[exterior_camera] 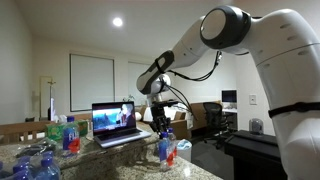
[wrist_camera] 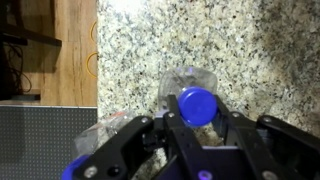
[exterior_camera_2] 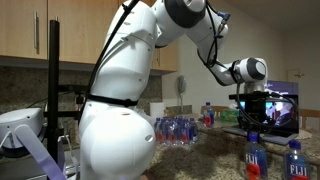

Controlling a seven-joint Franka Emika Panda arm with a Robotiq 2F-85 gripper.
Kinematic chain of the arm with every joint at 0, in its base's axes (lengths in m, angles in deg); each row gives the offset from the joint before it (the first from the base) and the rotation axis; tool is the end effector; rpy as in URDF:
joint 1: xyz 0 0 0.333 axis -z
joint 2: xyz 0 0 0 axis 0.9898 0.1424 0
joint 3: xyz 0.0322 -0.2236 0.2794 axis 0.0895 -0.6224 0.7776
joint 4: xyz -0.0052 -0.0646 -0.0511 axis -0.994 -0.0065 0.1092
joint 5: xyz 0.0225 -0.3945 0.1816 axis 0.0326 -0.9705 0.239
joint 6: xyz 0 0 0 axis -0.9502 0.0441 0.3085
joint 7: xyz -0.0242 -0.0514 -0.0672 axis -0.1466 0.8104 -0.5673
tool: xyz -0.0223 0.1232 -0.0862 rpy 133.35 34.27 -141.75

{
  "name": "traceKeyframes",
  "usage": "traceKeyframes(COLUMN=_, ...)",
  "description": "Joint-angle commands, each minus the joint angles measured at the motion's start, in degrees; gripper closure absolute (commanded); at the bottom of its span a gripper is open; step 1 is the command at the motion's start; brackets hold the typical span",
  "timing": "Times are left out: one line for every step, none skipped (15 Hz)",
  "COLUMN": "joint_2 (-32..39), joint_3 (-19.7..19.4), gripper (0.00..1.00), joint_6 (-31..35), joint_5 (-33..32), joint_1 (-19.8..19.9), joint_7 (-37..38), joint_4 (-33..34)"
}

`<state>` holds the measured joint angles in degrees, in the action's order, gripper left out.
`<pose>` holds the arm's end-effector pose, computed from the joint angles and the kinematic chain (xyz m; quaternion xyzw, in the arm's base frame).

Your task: Move the left and right bottles to the left

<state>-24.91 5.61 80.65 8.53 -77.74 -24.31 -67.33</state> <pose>0.6153 -0.0978 0.3573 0.9870 -0.0670 -0.1431 0.0284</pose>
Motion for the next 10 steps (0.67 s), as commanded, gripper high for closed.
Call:
traceKeyframes(joint_2=-6.6, joint_3=0.5, gripper=0.87, joint_6=0.9, joint_5=-1.2, joint_1=-0.7, joint_7=0.3, joint_4=-4.3)
traceKeyframes(joint_2=-7.5, joint_3=0.7, gripper=0.87, joint_6=1.8, joint_5=-0.5, joint_1=-0.9, joint_7=0.4, joint_4=-4.7)
traceKeyframes(joint_2=-7.8, joint_3=1.2, gripper=0.87, joint_6=1.8, joint_5=0.2, joint_1=-1.4, joint_7=1.0, joint_4=-3.6)
traceKeyframes(joint_2=-7.6, joint_3=1.8, gripper=0.87, joint_6=2.1, joint_5=0.6, joint_1=-1.9, joint_7=1.5, joint_4=-2.5)
traceKeyframes(joint_2=-6.8, joint_3=2.5, gripper=0.87, joint_6=2.5, joint_5=1.0, joint_1=-2.7, joint_7=2.5, joint_4=-0.6)
traceKeyframes(joint_2=-6.1, joint_3=3.1, gripper=0.87, joint_6=4.0, joint_5=1.2, joint_1=-3.4, joint_7=3.3, joint_4=0.4)
traceKeyframes(joint_2=-4.8, joint_3=3.8, gripper=0.87, joint_6=4.9, joint_5=1.3, joint_1=-4.2, joint_7=4.9, joint_4=2.3)
traceKeyframes(joint_2=-3.3, joint_3=4.7, gripper=0.87, joint_6=6.0, joint_5=0.9, joint_1=-5.3, joint_7=6.1, joint_4=4.2)
traceKeyframes(joint_2=-1.8, joint_3=5.3, gripper=0.87, joint_6=7.1, joint_5=0.8, joint_1=-6.2, joint_7=7.0, joint_4=5.8)
traceKeyframes(joint_2=0.4, joint_3=6.1, gripper=0.87, joint_6=7.5, joint_5=0.9, joint_1=-7.2, joint_7=7.9, joint_4=8.5)
